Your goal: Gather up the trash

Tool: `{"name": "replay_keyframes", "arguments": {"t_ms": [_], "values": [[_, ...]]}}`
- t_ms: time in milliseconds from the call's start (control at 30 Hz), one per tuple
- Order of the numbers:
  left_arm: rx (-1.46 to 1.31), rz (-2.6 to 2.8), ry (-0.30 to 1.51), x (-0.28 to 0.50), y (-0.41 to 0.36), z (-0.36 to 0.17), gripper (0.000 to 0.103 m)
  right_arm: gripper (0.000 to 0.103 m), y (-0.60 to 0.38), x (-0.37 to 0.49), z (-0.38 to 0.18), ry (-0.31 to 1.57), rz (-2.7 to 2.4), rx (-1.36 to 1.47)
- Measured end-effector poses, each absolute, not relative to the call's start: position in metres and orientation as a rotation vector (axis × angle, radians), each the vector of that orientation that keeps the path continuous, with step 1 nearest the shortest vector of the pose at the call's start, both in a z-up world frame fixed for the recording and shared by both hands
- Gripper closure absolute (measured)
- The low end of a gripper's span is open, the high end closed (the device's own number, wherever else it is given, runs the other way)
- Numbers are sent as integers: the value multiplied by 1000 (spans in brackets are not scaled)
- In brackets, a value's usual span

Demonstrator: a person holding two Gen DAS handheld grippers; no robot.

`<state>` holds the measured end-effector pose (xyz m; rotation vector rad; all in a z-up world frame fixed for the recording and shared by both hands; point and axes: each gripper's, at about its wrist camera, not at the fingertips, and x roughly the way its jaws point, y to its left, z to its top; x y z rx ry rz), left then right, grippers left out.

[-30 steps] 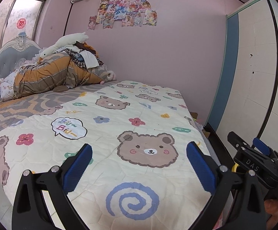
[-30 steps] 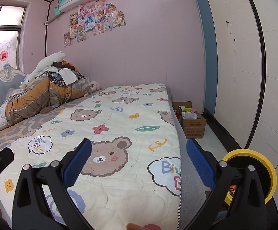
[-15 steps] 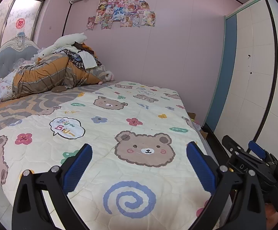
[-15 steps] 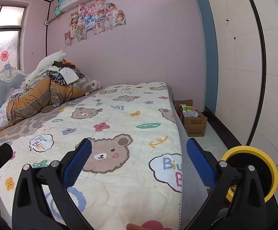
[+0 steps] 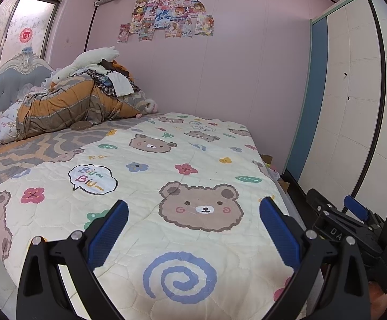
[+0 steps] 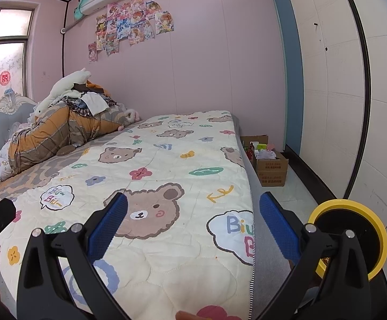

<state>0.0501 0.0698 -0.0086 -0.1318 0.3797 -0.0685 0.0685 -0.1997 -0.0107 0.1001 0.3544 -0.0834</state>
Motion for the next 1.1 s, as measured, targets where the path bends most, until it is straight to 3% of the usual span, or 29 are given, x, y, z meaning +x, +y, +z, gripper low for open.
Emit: {"name": "replay_keyframes", "arguments": {"t_ms": [1100], "values": [[-134,-79,398,53,77,-15,8,8,-200,74,-19,380,-89,112]]}}
